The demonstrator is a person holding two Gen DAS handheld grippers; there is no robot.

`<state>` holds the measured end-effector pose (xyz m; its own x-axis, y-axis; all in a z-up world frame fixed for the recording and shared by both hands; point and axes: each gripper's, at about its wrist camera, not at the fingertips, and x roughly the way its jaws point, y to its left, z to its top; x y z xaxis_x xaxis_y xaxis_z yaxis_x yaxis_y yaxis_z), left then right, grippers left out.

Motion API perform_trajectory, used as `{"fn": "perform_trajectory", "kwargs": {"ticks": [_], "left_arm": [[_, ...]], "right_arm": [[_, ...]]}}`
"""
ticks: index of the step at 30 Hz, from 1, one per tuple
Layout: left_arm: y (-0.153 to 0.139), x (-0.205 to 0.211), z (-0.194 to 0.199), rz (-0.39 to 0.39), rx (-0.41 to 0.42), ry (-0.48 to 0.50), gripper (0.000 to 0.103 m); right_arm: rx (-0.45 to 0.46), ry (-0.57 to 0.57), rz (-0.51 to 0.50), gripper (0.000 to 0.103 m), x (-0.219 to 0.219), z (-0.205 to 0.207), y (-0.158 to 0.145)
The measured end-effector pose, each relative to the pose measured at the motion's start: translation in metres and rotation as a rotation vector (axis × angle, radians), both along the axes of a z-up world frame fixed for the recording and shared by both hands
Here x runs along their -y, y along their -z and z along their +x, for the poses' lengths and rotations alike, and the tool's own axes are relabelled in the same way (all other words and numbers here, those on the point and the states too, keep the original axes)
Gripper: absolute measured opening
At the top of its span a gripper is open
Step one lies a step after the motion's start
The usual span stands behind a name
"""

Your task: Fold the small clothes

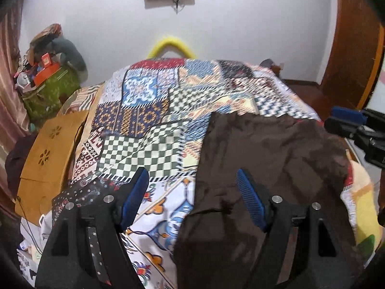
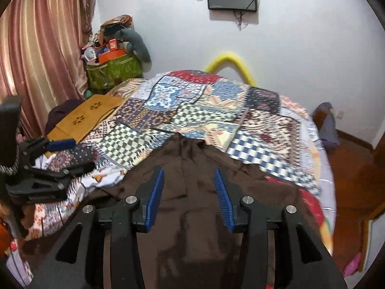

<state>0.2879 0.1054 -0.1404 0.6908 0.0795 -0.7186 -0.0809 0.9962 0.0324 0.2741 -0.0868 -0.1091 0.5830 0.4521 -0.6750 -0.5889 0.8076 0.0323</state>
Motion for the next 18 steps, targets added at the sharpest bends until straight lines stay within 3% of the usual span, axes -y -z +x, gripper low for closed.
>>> {"fn": "perform_trajectory", "kwargs": {"ticks": [7, 18], "left_arm": [[-0.003, 0.03, -0.001, 0.006, -0.035, 0.035, 0.079], [0.043, 0.061, 0.02, -0.061, -0.185, 0.066, 0.079]], "right_arm": [[0.034, 0.078, -0.047, 0.042, 0.046, -0.018, 0.001], [-0.054, 0.253, -0.126, 0.042, 0.14, -0.013, 0.04]]}}
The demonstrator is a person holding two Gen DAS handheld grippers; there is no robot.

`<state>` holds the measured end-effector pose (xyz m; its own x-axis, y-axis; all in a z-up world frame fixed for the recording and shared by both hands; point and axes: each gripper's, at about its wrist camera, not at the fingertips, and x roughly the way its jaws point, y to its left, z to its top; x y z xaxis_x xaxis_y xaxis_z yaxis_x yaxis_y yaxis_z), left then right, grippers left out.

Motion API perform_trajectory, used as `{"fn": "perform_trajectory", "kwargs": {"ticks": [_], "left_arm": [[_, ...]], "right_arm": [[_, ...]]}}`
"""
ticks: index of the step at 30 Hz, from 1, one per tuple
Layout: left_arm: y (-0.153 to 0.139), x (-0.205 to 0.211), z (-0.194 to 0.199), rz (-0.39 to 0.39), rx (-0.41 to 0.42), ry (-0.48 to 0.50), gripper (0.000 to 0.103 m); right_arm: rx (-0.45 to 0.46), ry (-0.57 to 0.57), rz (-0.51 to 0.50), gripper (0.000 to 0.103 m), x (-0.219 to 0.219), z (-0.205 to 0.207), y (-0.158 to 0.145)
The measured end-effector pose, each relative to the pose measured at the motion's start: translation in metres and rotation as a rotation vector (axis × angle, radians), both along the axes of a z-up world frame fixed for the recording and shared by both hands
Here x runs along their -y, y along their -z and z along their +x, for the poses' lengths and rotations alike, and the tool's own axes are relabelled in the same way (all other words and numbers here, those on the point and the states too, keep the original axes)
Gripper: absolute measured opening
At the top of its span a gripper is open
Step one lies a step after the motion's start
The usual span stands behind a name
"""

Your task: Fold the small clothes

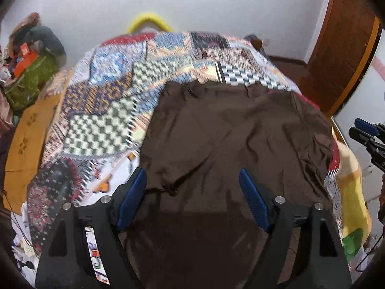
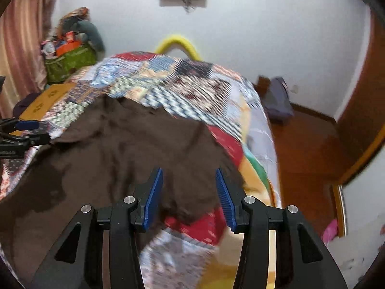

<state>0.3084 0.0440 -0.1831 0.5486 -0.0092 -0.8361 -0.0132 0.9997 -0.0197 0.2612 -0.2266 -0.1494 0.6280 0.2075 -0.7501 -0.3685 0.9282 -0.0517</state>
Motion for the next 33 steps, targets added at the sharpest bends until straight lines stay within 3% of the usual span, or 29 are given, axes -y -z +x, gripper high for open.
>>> {"fn": "perform_trajectory", "kwargs": {"ticks": [8, 16, 20, 23, 26, 33], "left_arm": [[0.027, 0.007, 0.018, 0.006, -0.069, 0.004, 0.079], [0.035, 0.012, 0.027, 0.042, -0.08, 0.016, 0.079], [0.035, 0.014, 0.028, 0.051, -0.068, 0.025, 0.079], [0.036, 0.015, 0.028, 0.055, -0.064, 0.026, 0.079], [0.036, 0.016, 0.027, 0.061, -0.059, 0.028, 0.079], [0.028, 0.014, 0.022, 0.044, -0.035, 0.028, 0.079]], "right_arm": [[-0.074, 0.093, 0.06, 0.045, 0.041, 0.02, 0.031], [-0.16, 0.162, 0.224, 0.045, 0.058, 0.055, 0.058], [-0.191, 0.17, 0.26, 0.044, 0.057, 0.062, 0.066], [-0.187, 0.16, 0.266, 0.023, 0.055, 0.06, 0.065], [-0.15, 0.154, 0.233, 0.01, 0.05, 0.055, 0.057], [-0.08, 0.113, 0.213, 0.007, 0.043, 0.042, 0.018]]}}
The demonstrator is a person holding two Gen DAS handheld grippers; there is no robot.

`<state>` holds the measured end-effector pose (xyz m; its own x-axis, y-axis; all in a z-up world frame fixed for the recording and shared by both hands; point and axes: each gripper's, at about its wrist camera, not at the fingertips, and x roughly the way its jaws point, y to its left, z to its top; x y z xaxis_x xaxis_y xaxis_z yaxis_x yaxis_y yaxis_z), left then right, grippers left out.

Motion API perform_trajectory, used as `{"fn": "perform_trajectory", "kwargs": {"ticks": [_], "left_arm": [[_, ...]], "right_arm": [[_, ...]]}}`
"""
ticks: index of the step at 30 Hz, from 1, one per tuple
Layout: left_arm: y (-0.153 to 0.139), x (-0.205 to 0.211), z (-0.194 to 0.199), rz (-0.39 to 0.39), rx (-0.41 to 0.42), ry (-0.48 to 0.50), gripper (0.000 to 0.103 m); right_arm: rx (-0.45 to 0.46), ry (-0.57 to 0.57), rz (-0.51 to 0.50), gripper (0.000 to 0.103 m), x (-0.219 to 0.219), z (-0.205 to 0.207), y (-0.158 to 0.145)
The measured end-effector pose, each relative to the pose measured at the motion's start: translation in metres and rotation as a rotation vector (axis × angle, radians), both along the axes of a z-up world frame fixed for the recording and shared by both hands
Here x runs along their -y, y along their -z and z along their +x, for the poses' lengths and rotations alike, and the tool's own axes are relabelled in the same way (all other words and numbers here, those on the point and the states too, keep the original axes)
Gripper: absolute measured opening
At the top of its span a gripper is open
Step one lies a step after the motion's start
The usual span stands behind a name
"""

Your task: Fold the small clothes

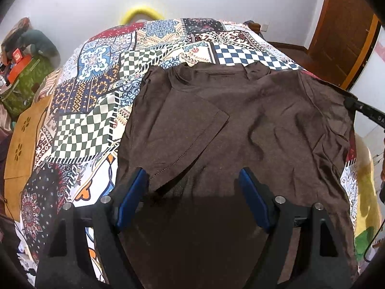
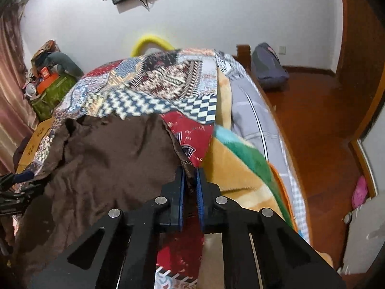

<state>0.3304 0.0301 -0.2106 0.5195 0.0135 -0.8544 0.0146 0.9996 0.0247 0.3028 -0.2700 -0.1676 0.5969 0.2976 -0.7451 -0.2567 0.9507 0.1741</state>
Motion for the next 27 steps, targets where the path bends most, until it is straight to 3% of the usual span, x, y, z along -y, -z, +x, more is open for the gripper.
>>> {"fn": "perform_trajectory", "kwargs": {"ticks": [8, 15, 20, 27], "left_arm": [[-0.01, -0.008, -0.008, -0.027, 0.031, -0.013, 0.079], [-0.015, -0.014, -0.012, -0.014, 0.056, -0.014, 0.079], [-0.016, -0.021, -0.014, -0.036, 0.067, -0.021, 0.079], [-0.012, -0.037, -0.015, -0.034, 0.067, -0.041, 0.079]], "right_arm": [[0.054, -0.053, 0.0, 0.006, -0.024, -0.001, -0.029], [0.087, -0.161, 0.006, 0.006, -0.08, 0.003, -0.048], [0.07, -0.21, 0.021, 0.006, -0.119, 0.018, -0.041], [-0.006, -0.243, 0.017, 0.006, -0.162, 0.04, -0.006]]}}
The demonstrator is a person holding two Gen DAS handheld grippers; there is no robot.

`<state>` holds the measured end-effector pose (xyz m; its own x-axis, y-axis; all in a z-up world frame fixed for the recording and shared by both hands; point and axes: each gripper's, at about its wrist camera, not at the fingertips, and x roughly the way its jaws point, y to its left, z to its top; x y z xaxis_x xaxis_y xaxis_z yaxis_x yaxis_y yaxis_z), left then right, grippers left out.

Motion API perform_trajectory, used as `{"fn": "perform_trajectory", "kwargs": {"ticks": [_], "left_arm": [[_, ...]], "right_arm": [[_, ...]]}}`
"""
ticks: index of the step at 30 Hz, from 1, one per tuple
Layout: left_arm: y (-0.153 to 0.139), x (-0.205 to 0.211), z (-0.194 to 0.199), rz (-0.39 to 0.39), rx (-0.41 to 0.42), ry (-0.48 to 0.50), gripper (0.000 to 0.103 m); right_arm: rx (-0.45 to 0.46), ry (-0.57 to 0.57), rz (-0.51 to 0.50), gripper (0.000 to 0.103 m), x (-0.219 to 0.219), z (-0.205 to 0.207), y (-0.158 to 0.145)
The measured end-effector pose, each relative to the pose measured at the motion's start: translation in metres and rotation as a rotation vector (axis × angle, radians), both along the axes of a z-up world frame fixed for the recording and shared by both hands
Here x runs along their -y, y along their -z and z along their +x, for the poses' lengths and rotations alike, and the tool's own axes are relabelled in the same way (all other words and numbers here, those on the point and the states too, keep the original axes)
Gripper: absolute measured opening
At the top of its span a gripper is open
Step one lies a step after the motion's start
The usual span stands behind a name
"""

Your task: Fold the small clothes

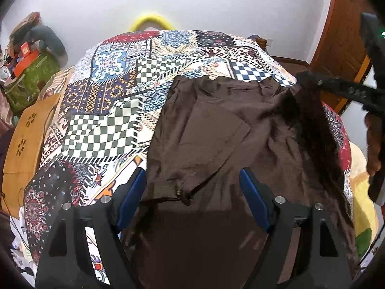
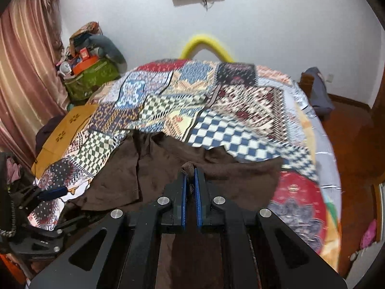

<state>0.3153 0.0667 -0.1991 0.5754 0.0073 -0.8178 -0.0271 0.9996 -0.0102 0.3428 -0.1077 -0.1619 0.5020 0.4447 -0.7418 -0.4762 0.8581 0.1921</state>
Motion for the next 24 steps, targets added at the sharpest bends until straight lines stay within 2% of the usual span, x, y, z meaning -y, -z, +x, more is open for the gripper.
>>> {"fn": "perform_trajectory", "kwargs": {"ticks": [5, 7, 9, 13, 16, 20, 24], "left_arm": [[0.005, -0.012, 0.003, -0.006, -0.01, -0.022, 0.079], [0.006, -0.016, 0.003, -0.008, -0.013, -0.03, 0.079], [0.005, -0.019, 0.004, -0.01, -0.011, -0.035, 0.079], [-0.003, -0.025, 0.006, -0.013, 0.009, -0.048, 0.079], [-0.01, -0.034, 0.012, -0.017, 0.018, -0.067, 0.079], [-0.016, -0.051, 0.032, -0.023, 0.013, -0.097, 0.079], [-0.015, -0.061, 0.057, -0.015, -0.006, -0.105, 0.079]], "right_arm": [[-0.045, -0.027, -0.041, 0.009, -0.015, -0.002, 0.022], [-0.081, -0.063, -0.061, 0.02, -0.019, -0.004, 0.029], [-0.08, -0.096, -0.073, 0.038, -0.019, -0.011, 0.028], [0.02, -0.13, -0.103, 0.039, -0.011, -0.028, 0.01], [0.061, -0.114, -0.097, 0.04, 0.004, -0.029, -0.001], [0.07, -0.039, -0.098, 0.04, 0.032, -0.017, -0.004], [0.017, 0.044, -0.087, 0.04, 0.055, 0.001, 0.008]]}}
